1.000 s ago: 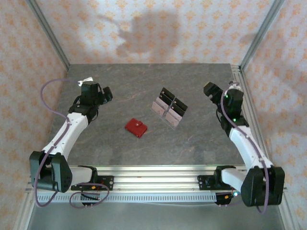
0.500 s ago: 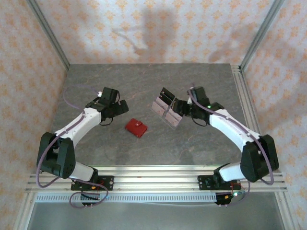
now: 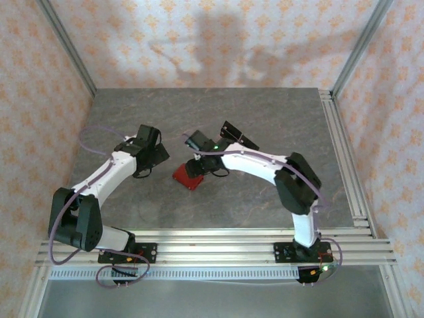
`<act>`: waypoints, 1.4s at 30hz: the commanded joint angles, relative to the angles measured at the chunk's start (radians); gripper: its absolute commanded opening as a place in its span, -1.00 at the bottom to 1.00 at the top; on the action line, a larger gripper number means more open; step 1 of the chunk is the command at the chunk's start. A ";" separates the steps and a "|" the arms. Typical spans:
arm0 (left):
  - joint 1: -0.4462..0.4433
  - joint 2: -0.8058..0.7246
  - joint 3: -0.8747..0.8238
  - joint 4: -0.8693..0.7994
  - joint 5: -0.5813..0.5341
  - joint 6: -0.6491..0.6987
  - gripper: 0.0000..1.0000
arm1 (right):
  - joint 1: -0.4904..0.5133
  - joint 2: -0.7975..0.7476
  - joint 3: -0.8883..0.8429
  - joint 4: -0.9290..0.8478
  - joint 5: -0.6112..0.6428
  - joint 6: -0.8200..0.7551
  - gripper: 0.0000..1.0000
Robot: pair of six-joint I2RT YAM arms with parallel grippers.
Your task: Put the credit cards into the card holder
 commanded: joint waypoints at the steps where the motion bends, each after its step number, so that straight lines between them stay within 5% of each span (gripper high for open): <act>1: 0.085 -0.002 0.053 -0.065 -0.031 0.022 0.99 | 0.028 0.071 0.109 -0.122 0.091 -0.087 0.19; 10: 0.207 0.043 0.092 -0.070 0.047 0.098 0.99 | 0.075 0.239 0.307 -0.231 0.178 -0.147 0.14; 27: 0.214 0.061 0.084 -0.042 0.081 0.105 0.99 | 0.075 0.348 0.404 -0.265 0.249 -0.190 -0.02; 42: 0.214 0.053 0.083 -0.045 0.090 0.108 0.99 | 0.071 0.368 0.413 -0.260 0.270 -0.197 -0.39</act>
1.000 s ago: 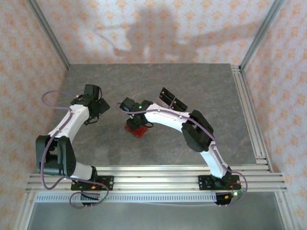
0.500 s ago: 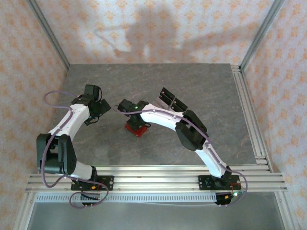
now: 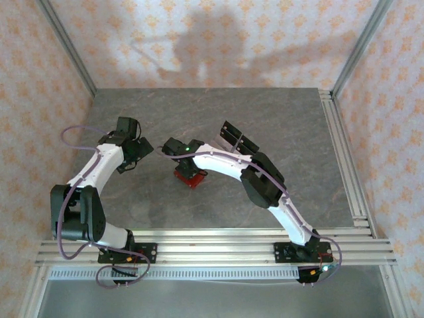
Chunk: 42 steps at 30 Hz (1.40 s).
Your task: Put the credit cards into the card holder
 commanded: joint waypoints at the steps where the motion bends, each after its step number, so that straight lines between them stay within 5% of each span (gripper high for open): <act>1: 0.008 0.002 0.018 -0.019 0.010 0.021 1.00 | -0.003 0.030 0.027 -0.030 0.025 -0.004 -0.43; 8: 0.008 -0.007 0.021 -0.018 0.034 0.021 0.99 | -0.023 0.022 0.025 -0.041 -0.016 0.014 -1.00; 18: -0.011 -0.043 -0.020 0.019 0.197 0.014 0.99 | -0.076 -0.129 -0.100 0.056 -0.161 0.133 -1.00; 31: -0.252 0.027 -0.097 0.242 0.302 -0.095 1.00 | -0.121 -0.259 -0.288 0.204 -0.254 0.269 -1.00; 42: -0.284 0.124 -0.150 0.424 0.353 -0.126 0.86 | -0.173 -0.324 -0.438 0.344 -0.341 0.358 -1.00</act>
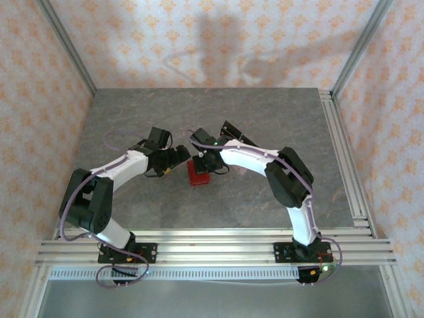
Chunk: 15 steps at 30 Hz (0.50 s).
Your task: Put the credit cards into the card holder
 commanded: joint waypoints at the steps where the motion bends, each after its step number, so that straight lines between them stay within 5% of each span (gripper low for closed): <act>1: -0.007 0.016 -0.032 0.092 0.030 -0.020 0.85 | -0.028 -0.063 -0.056 0.095 -0.054 0.063 -1.00; 15: -0.013 0.024 -0.092 0.254 0.085 -0.026 0.79 | -0.074 -0.150 -0.172 0.259 -0.201 0.162 -1.00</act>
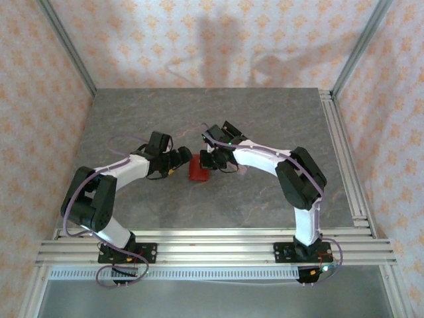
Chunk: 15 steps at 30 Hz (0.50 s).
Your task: Put the credit cards into the card holder
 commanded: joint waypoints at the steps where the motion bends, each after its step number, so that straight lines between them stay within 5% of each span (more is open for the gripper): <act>1: -0.008 0.009 -0.013 0.073 0.030 -0.017 0.79 | 0.000 -0.053 -0.014 0.057 -0.039 0.036 -1.00; 15: -0.030 0.042 -0.022 0.166 0.056 -0.053 0.42 | -0.002 -0.064 -0.023 0.103 -0.073 0.073 -1.00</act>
